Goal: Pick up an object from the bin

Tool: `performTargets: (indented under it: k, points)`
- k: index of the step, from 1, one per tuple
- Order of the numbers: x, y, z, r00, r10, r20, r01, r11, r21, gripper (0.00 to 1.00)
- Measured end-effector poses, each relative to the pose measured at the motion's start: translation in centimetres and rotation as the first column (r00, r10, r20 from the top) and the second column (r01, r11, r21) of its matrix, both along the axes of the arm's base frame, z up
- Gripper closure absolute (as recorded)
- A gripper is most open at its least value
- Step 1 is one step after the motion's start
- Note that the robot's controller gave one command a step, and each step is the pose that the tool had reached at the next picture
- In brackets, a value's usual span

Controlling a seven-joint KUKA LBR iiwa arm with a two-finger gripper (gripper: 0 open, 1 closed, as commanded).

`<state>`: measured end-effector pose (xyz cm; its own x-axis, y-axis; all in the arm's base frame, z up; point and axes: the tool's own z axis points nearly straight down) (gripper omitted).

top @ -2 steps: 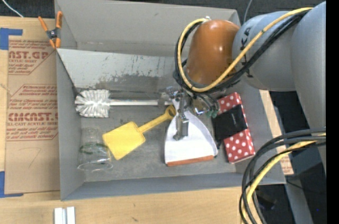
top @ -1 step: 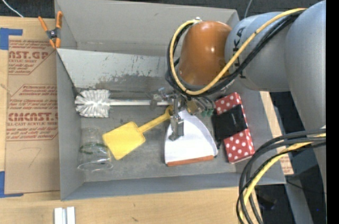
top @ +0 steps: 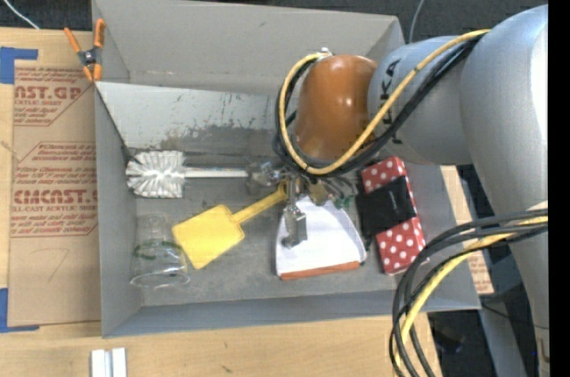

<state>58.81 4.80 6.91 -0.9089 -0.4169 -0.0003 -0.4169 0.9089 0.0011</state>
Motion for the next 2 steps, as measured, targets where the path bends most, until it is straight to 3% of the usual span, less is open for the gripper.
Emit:
performTargets:
  k: [1,2]
  points:
    - [0.25,-0.14,0.25,1.0,0.019,0.009,-0.019,1.0,0.002,1.0]
    - [0.26,-0.14,0.25,1.0,0.019,0.009,-0.019,1.0,0.002,1.0]
